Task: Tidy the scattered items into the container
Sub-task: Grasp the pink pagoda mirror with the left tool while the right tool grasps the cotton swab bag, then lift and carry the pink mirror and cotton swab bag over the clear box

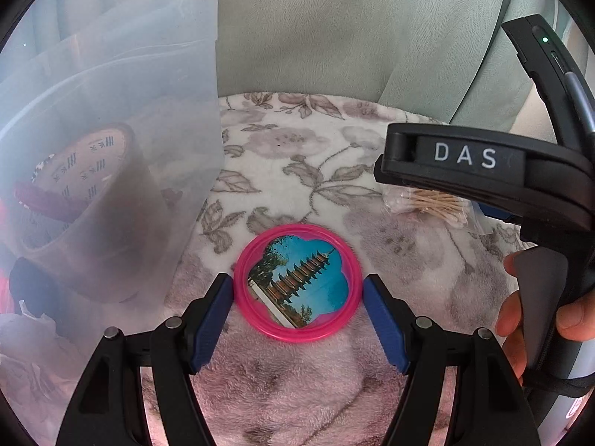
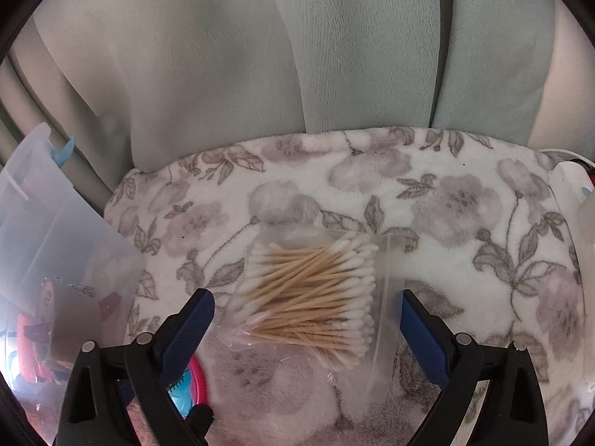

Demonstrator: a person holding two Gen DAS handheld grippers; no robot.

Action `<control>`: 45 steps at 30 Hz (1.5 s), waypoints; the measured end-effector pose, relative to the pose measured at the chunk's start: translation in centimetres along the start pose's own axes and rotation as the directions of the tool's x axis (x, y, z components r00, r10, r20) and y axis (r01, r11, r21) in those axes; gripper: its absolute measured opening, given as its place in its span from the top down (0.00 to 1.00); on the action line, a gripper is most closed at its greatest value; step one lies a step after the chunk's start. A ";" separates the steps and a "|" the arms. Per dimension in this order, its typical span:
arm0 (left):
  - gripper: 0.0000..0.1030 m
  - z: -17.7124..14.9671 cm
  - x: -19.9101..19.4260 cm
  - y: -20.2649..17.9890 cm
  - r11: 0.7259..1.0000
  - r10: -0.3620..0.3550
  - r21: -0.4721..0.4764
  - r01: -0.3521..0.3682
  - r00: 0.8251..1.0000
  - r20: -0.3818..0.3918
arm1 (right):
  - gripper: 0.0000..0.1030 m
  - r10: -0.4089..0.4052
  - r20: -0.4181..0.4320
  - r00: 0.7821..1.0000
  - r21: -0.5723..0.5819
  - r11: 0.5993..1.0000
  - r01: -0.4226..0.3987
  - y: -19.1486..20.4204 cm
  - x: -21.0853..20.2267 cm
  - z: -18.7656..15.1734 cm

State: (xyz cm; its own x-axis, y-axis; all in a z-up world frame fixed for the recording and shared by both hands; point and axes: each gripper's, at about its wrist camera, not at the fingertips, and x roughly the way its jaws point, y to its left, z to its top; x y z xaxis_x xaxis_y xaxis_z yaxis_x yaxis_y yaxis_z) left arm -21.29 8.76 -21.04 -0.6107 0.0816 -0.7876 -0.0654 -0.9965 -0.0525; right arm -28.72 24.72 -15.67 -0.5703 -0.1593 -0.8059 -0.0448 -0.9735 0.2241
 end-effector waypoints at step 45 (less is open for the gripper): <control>0.28 1.8 0.7 -1.7 0.998 0.058 0.022 -0.057 0.998 -0.038 | 0.29 -0.024 0.002 1.000 0.187 0.982 0.023 -4.4 -9.8 -7.6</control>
State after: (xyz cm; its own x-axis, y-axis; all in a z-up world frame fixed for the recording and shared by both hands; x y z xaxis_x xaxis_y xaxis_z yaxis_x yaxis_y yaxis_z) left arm -22.97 10.59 -20.40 -0.5829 0.0227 -0.8122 -0.0478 -0.9988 0.0064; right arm -16.69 29.28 -12.95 -0.5708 -0.1357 -0.8098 -0.2103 -0.9292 0.3039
